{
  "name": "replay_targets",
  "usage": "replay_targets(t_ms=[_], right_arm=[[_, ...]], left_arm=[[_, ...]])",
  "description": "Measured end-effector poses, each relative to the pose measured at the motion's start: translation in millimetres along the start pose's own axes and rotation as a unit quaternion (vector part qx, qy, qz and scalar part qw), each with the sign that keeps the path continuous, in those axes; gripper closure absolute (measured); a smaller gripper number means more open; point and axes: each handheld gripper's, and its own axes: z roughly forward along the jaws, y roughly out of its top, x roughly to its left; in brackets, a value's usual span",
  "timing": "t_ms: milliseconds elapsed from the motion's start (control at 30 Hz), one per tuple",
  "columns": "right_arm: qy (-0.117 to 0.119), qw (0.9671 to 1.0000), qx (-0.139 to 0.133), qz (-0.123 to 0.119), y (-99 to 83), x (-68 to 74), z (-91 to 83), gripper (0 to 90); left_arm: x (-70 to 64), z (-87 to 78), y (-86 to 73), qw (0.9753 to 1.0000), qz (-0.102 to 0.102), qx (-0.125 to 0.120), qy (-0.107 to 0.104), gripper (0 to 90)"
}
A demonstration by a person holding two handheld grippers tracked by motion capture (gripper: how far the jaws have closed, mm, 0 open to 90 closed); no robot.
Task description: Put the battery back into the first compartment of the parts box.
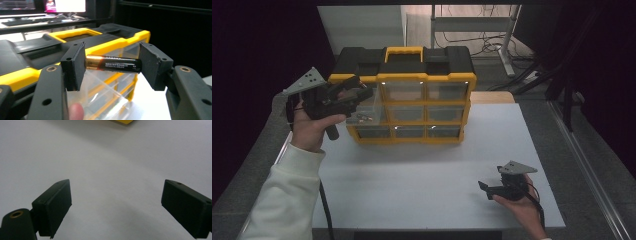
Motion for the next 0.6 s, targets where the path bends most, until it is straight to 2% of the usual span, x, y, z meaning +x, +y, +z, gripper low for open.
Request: replay_targets(t_ms=[200,433,533,600], right_arm=[[0.0,1.0,0.0,0.0,-0.1,0.0,0.1,9.7],[0.0,1.0,0.001,0.0,-0.1,0.1,0.2,9.7],[0.0,1.0,0.001,0.0,-0.1,0.1,0.1,9.8],[0.0,1.0,0.0,0.0,-0.1,0.0,0.1,9.7]], left_arm=[[5.8,2.4,-0.4,0.9993,0.003,0.014,0.035,40.8],[10.2,3.8,-6.9,0.9963,-0.003,0.03,0.081,38.6],[10.7,3.1,-8.9,0.9963,-0.022,0.024,0.08,27.4],[9.7,1.2,-9.5,0.9972,-0.022,0.022,0.069,23.8]])
